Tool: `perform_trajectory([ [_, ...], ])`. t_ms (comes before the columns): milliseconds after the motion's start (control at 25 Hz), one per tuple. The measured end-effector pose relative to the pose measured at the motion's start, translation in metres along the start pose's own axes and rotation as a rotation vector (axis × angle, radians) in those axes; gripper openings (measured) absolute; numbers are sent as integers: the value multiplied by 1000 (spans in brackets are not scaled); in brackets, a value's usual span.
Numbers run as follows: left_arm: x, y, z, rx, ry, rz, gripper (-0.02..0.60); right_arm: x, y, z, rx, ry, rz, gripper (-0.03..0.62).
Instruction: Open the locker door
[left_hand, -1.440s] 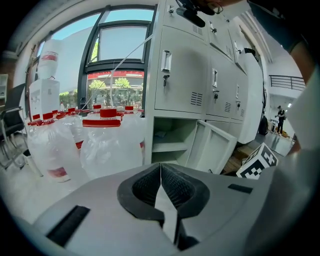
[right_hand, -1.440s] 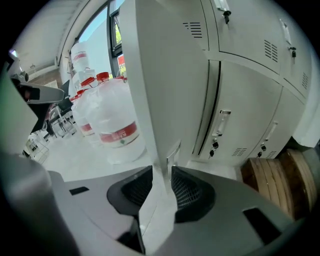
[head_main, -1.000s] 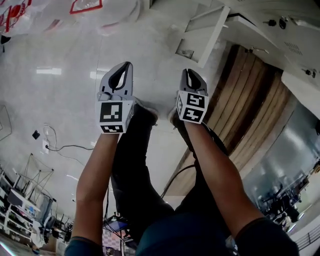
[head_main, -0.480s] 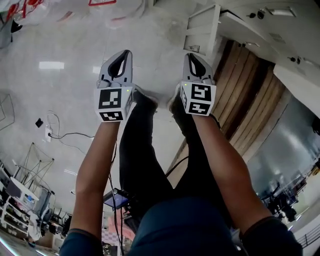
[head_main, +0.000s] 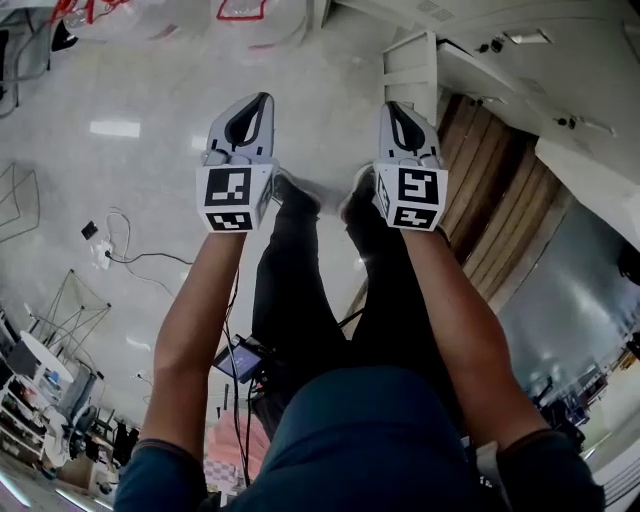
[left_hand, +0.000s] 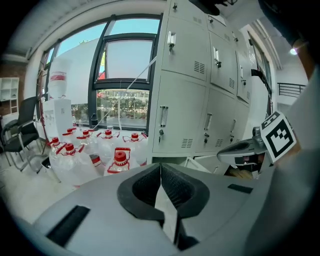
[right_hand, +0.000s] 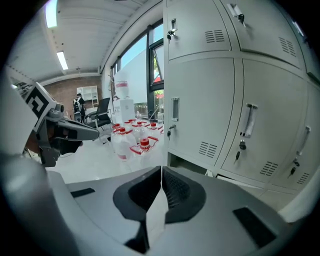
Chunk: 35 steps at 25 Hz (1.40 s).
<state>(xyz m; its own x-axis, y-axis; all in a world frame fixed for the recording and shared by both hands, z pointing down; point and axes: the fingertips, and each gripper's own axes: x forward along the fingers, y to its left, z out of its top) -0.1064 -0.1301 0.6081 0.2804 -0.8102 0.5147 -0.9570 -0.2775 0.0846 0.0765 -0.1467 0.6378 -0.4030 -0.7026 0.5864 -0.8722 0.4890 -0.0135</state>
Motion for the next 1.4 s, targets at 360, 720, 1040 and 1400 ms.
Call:
perform_trajectory([
  [360,-72,16,95,21,-86,36,18,-67,15,112,-60,-120,55,37],
  [720,-134,36,188,41,-181,95,18,-122,15,228,-112,-264,105,37],
  [1040,-188,39,270,24,-267,138,18,-173,24,308,-129,-331,185,37],
  [1400,-234,19,344,75,-351,153,18,-230,26,377,-162,-411,263,37],
])
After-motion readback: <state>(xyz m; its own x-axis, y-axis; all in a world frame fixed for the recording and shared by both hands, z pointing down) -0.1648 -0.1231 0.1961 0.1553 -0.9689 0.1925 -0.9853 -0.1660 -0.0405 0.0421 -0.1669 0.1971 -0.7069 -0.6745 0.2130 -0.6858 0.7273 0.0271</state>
